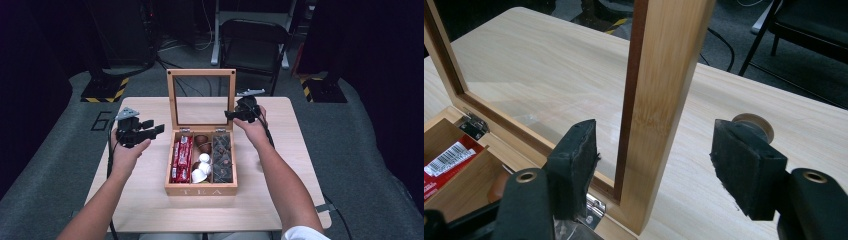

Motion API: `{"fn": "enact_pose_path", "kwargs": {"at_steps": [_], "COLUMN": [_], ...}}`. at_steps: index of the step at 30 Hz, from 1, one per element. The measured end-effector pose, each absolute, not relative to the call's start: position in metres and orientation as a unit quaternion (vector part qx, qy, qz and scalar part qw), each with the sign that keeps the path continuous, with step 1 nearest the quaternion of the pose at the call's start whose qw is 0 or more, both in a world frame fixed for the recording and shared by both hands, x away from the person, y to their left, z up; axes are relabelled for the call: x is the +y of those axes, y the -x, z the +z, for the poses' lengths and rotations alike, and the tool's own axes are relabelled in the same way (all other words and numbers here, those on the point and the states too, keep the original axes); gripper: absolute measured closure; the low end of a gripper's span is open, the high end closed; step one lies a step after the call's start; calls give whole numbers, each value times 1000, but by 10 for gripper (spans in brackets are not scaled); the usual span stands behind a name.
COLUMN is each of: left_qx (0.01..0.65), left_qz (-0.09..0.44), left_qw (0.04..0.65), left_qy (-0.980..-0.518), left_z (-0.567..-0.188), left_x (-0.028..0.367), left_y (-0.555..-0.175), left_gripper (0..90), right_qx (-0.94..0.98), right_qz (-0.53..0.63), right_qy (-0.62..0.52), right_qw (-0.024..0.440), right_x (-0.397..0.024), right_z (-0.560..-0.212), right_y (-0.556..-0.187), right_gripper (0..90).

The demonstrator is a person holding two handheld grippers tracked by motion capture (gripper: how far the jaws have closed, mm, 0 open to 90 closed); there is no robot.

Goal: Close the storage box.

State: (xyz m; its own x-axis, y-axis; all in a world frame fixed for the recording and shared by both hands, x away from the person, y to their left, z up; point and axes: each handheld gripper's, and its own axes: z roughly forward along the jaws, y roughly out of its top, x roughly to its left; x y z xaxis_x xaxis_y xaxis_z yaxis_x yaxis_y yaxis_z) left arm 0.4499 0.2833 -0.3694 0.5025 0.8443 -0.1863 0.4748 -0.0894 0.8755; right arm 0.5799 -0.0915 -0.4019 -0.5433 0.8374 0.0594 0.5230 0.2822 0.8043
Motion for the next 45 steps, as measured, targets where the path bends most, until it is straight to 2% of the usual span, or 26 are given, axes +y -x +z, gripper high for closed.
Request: {"fn": "enact_pose_path", "kwargs": {"at_steps": [23, 29, 34, 45], "left_qx": [464, 465, 463, 463], "left_qz": [190, 189, 189, 189], "left_qw": [489, 488, 487, 487], "left_qy": [-714, -714, -716, -716], "left_z": [-369, -369, -370, -370], "left_x": [288, 288, 286, 287], "left_y": [-449, -449, -450, -450], "left_gripper": [456, 457, 456, 456], "right_qx": [783, 782, 780, 781], "right_qz": [414, 411, 405, 405], "right_qy": [-433, -437, -443, -442], "right_qw": [168, 166, 175, 178], "right_x": [-72, -75, -77, -79], "right_z": [-401, -398, -396, -395], "right_y": [-587, -586, -584, -581], "right_gripper": [339, 403, 505, 529]}}
